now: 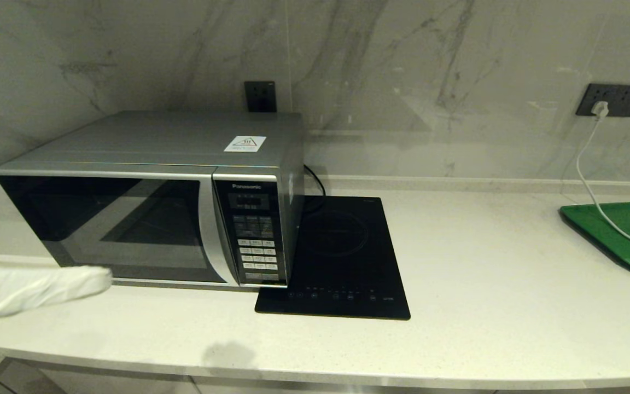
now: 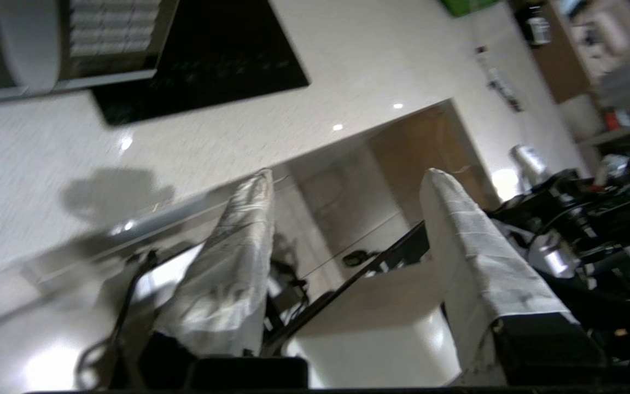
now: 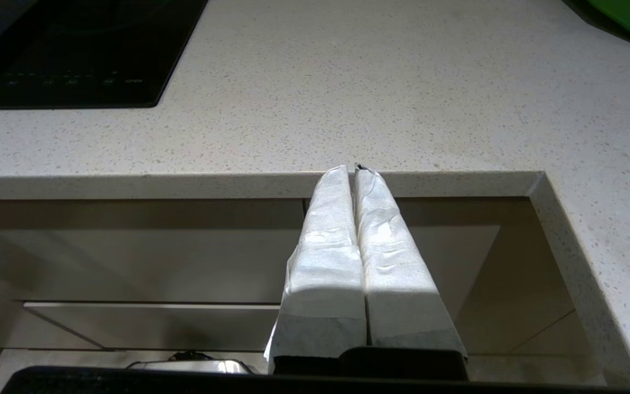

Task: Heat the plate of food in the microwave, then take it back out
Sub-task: Open the microwave oven

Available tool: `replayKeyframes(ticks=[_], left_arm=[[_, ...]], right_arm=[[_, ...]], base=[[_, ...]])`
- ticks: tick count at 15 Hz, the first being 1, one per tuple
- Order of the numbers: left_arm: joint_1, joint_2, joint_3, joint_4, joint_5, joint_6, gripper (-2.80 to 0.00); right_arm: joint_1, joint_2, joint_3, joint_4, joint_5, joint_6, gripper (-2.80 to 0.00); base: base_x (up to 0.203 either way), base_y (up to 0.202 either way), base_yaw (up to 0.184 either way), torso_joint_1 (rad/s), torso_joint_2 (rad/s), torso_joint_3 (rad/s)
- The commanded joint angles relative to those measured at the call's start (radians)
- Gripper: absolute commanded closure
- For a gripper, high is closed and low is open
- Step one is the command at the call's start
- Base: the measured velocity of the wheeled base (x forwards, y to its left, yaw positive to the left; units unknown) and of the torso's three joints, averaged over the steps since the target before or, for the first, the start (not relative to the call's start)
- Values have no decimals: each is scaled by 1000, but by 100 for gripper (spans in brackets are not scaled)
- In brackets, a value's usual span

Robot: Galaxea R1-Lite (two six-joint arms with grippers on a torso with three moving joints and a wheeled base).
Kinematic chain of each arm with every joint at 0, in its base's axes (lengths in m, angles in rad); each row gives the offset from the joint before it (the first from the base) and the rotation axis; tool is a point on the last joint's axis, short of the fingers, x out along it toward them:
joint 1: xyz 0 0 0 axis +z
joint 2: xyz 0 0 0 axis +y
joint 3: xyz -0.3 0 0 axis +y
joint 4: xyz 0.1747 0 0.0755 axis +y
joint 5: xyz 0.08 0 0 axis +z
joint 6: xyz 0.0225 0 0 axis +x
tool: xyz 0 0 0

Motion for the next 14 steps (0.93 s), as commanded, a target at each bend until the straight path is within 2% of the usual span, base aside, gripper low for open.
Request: replayKeyframes(ticks=[1, 2, 3, 4, 6, 8, 9, 14], left_arm=[[132, 242, 6, -182, -275, 21, -280], [202, 318, 26, -259, -373, 64, -280], [262, 397, 54, -330, -461, 133, -280], [306, 464, 82, -386, -515, 200, -280], [365, 572, 153, -505, -581, 324, -280], [391, 642, 177, -575, -601, 425, -280], [395, 649, 175, -591, -608, 445, -280], [379, 645, 176, -620, -643, 447, -280]], right_arm=[[0, 0, 0, 2, 0, 1, 0], [0, 0, 0, 2, 0, 1, 0], [0, 0, -1, 2, 0, 1, 0], [1, 0, -1, 2, 0, 1, 0], [0, 0, 0, 2, 0, 1, 0], [0, 0, 0, 2, 0, 1, 0], [0, 0, -1, 2, 0, 1, 0], [0, 0, 0, 2, 0, 1, 0]], base=[[0, 0, 0, 0, 0, 0], [0, 0, 0, 0, 0, 0], [0, 0, 0, 0, 0, 0], [0, 0, 0, 0, 0, 0], [0, 0, 0, 0, 0, 0], [0, 0, 0, 0, 0, 0], [0, 0, 0, 0, 0, 0], [0, 0, 0, 0, 0, 0]])
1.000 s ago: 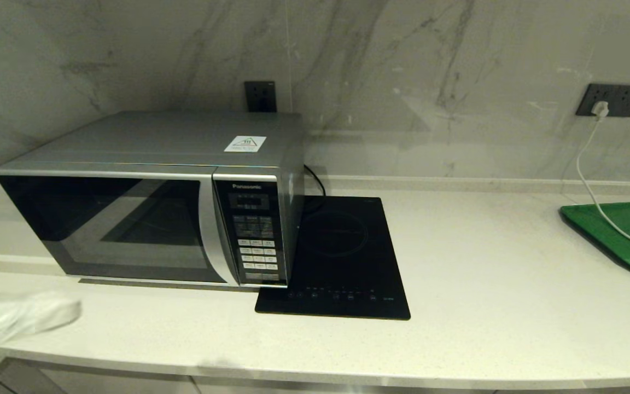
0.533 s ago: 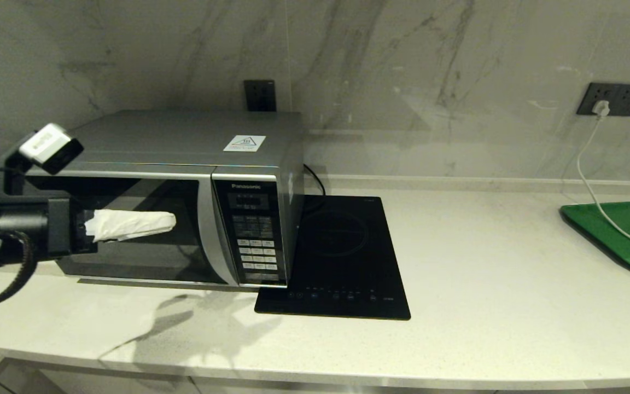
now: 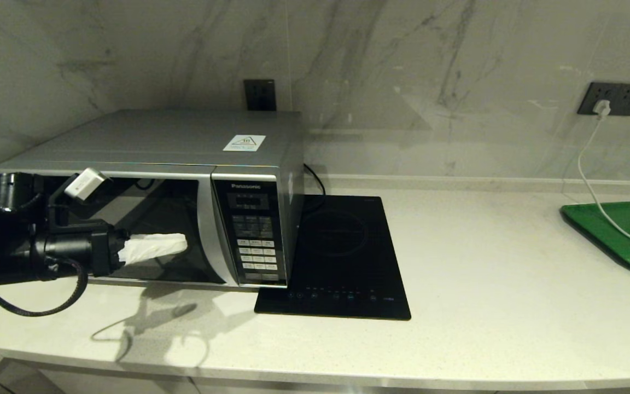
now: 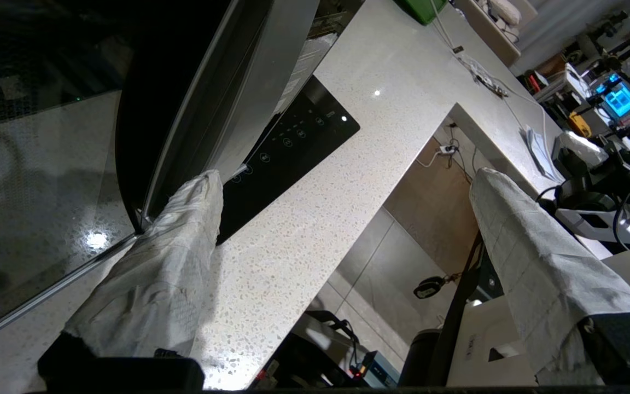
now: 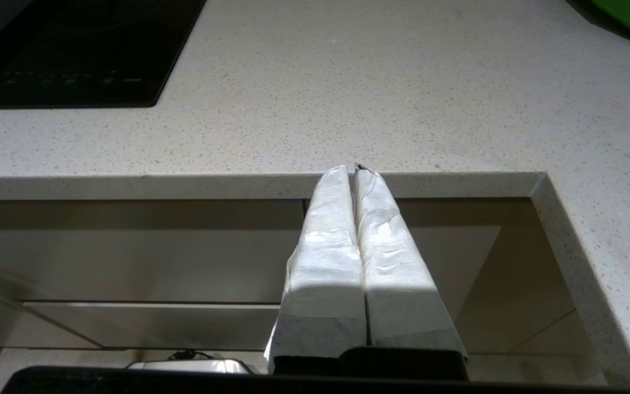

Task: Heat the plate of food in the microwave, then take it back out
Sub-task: Open the microwave oven

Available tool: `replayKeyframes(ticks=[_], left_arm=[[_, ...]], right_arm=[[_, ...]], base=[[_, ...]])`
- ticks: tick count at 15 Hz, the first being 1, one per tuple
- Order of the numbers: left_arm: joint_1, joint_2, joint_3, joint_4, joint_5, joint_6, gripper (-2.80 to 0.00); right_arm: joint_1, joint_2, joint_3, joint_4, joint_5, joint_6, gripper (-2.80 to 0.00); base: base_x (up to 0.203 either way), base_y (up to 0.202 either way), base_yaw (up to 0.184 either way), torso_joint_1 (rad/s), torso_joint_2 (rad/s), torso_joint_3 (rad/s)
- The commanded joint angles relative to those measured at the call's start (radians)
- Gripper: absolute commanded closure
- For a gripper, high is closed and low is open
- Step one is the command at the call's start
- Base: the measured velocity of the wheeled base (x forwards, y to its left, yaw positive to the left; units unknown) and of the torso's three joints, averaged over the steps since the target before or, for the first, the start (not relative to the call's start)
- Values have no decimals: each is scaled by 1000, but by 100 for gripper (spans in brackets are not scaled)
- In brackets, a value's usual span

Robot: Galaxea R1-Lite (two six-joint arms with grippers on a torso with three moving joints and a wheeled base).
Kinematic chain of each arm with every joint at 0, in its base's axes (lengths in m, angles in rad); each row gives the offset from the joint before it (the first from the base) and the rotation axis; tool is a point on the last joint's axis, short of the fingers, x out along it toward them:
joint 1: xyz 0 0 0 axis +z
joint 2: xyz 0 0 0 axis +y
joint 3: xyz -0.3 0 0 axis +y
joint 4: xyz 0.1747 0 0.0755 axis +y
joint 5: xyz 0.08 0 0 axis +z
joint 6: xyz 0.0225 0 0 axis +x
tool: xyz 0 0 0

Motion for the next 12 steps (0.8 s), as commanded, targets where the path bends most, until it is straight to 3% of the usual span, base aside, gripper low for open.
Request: replayKeyframes(ticks=[1, 4, 12], left_arm=[[-9, 7, 6, -1, -9, 2, -280], [-48, 15, 6, -7, 5, 11, -280], [-59, 82, 10, -111, 6, 44, -280]], right_arm=[[0, 0, -1, 1, 0, 1, 0], [1, 0, -1, 1, 0, 1, 0], [0, 0, -1, 1, 0, 1, 0]], base=[[0, 0, 0, 0, 0, 0], [0, 0, 0, 0, 0, 0], [0, 0, 0, 0, 0, 0]])
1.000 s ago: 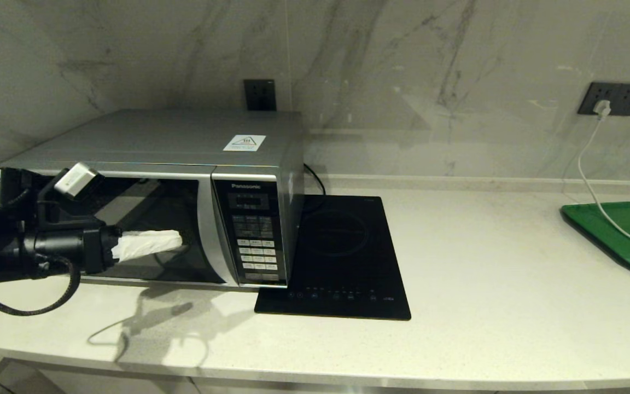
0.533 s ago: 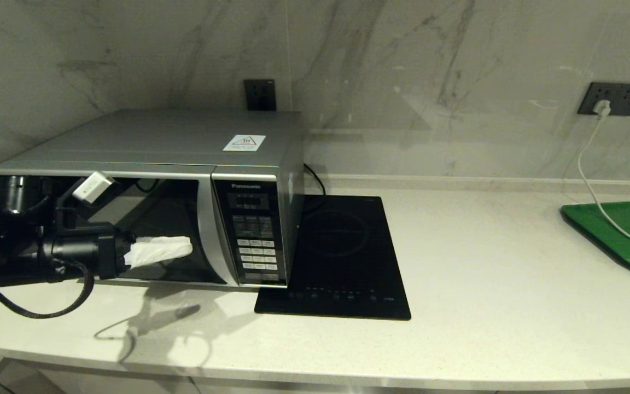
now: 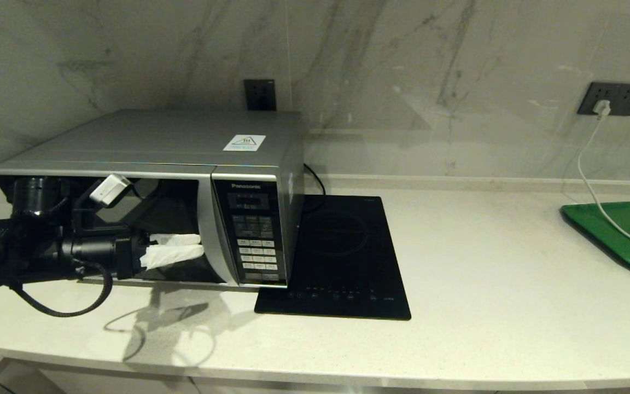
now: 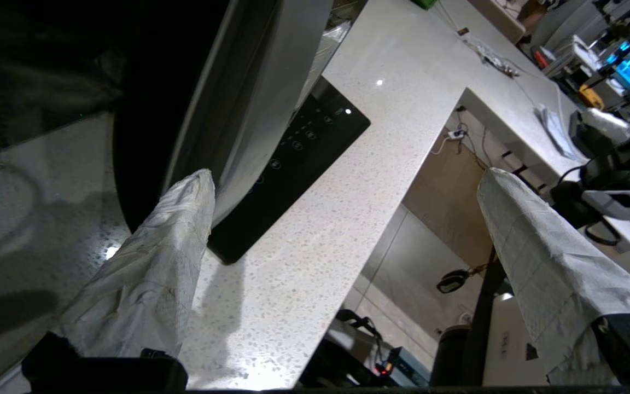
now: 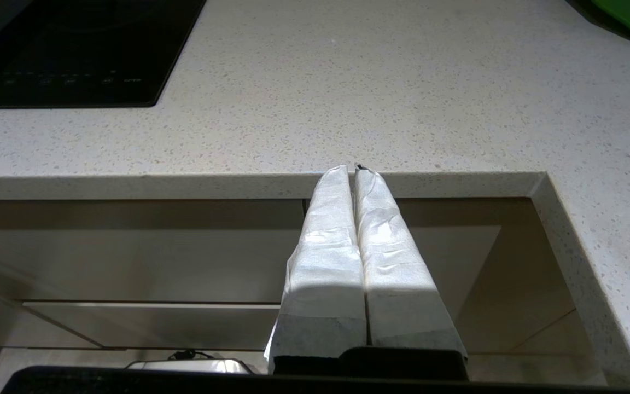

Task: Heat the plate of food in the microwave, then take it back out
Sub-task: Open the microwave oven

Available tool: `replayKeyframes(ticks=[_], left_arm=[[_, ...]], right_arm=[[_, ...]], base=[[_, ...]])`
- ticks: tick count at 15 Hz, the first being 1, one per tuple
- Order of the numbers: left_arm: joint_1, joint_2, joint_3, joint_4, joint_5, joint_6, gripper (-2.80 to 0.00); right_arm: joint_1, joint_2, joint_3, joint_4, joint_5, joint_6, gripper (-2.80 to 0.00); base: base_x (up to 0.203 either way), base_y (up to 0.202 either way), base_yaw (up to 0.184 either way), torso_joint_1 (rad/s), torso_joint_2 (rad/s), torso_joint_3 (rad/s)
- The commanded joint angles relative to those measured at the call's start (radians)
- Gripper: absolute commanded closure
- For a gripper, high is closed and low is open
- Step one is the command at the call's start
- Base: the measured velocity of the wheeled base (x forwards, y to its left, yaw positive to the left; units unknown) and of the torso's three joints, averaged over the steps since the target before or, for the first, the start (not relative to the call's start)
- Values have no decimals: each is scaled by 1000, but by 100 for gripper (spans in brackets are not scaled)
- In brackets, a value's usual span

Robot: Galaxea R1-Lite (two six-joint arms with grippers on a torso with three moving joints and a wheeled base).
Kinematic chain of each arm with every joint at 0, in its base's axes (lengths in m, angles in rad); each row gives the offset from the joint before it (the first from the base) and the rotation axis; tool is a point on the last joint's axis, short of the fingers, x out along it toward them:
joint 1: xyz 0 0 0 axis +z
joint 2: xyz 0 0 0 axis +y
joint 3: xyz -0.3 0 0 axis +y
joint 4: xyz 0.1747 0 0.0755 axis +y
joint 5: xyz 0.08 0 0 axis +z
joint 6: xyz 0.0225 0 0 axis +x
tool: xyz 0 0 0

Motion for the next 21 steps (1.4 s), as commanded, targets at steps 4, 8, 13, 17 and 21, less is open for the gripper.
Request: replayKeyframes(ticks=[4, 8, 13, 17, 21], left_arm=[[-6, 38, 18, -11, 7, 97, -280], [-7, 39, 20, -11, -1, 111, -280], [-15, 69, 18, -24, -3, 113, -280], [-17, 92, 20, -80, -24, 162, -280], [-36, 99, 20, -80, -32, 167, -280]], right_arm=[[0, 0, 1, 1, -1, 1, 0], [0, 0, 0, 1, -1, 1, 0], [0, 0, 1, 1, -1, 1, 0], [1, 0, 0, 1, -1, 1, 0], [0, 0, 1, 1, -1, 1, 0]], base=[[0, 0, 0, 0, 0, 0], [0, 0, 0, 0, 0, 0], [0, 0, 0, 0, 0, 0], [0, 0, 0, 0, 0, 0], [0, 0, 0, 0, 0, 0]])
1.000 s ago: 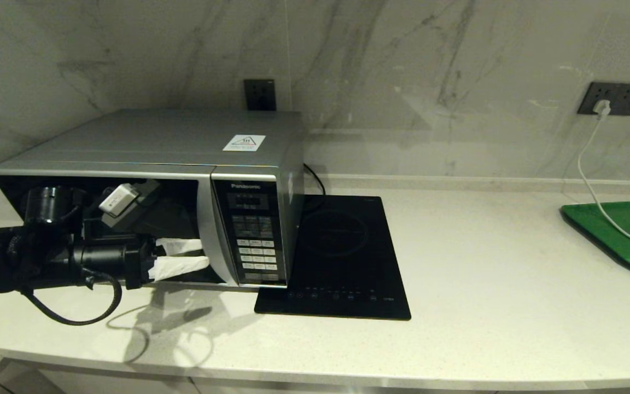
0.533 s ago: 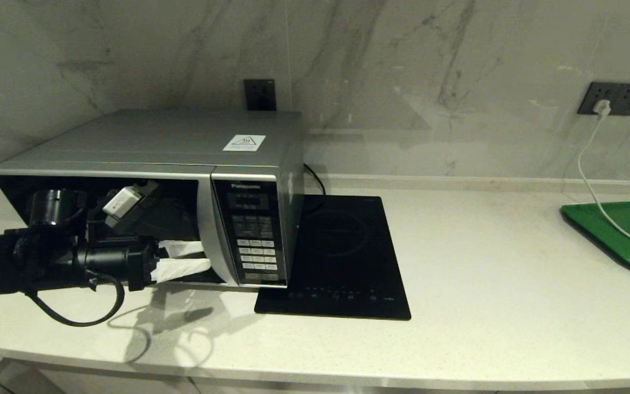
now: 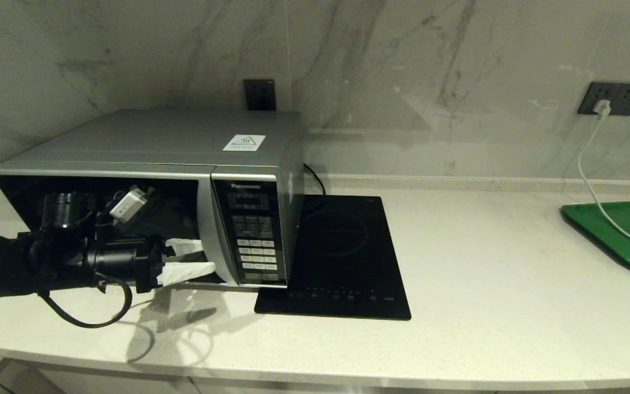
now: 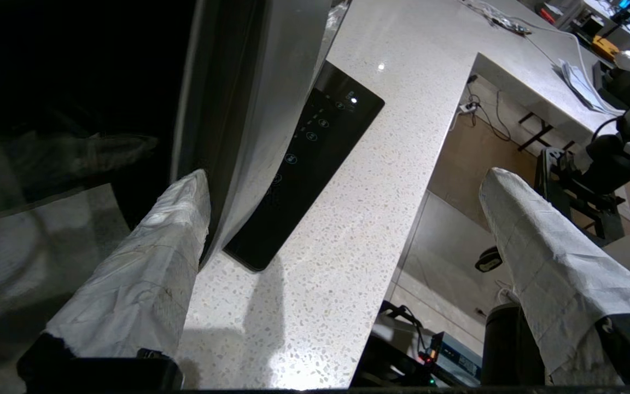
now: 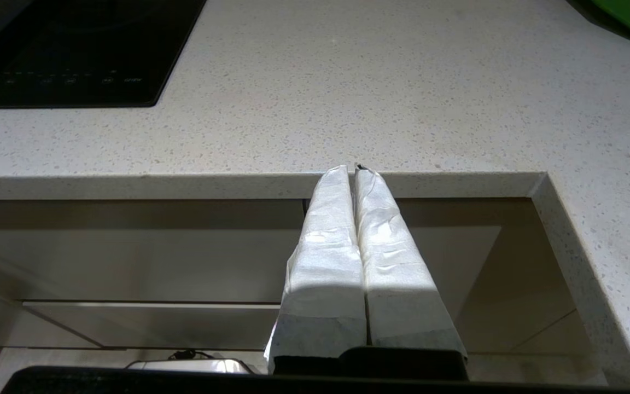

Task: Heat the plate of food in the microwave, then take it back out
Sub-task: Open the microwave oven

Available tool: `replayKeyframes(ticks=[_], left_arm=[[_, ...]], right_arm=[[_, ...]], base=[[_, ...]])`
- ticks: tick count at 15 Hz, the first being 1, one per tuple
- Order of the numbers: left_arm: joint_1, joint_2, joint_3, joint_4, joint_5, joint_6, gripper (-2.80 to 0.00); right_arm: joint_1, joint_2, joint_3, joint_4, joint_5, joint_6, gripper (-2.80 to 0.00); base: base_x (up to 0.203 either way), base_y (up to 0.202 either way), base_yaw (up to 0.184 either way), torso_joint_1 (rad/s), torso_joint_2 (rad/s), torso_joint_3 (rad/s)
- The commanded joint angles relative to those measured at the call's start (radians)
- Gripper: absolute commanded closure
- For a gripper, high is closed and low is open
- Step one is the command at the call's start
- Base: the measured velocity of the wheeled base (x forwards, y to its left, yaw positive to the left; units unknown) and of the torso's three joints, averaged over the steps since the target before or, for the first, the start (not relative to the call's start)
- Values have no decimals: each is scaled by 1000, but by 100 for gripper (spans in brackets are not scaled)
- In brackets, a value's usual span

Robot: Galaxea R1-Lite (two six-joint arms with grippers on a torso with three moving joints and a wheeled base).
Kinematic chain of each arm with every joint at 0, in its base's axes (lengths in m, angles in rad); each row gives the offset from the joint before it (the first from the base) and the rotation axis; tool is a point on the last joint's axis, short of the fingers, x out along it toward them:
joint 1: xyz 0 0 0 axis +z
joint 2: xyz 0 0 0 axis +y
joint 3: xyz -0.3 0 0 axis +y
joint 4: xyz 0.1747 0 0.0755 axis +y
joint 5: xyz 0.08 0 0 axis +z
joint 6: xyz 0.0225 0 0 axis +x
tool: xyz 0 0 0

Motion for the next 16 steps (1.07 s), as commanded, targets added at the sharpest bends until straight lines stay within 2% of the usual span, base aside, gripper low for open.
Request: replayKeyframes(ticks=[1, 7, 12, 15, 16], left_arm=[[-21, 8, 0, -3, -7, 2, -280], [-56, 42, -3, -3, -8, 12, -280], [-25, 30, 24, 13, -8, -5, -280], [16, -14, 32, 62, -8, -109, -280], [31, -15, 37, 63, -9, -115, -280]], right_arm=[[0, 0, 0, 2, 0, 0, 0], [0, 0, -1, 2, 0, 0, 0], [0, 0, 1, 2, 0, 0, 0], [0, 0, -1, 2, 0, 0, 0], [0, 0, 1, 2, 0, 0, 0]], base=[[0, 0, 0, 0, 0, 0], [0, 0, 0, 0, 0, 0], [0, 0, 0, 0, 0, 0], [0, 0, 0, 0, 0, 0], [0, 0, 0, 0, 0, 0]])
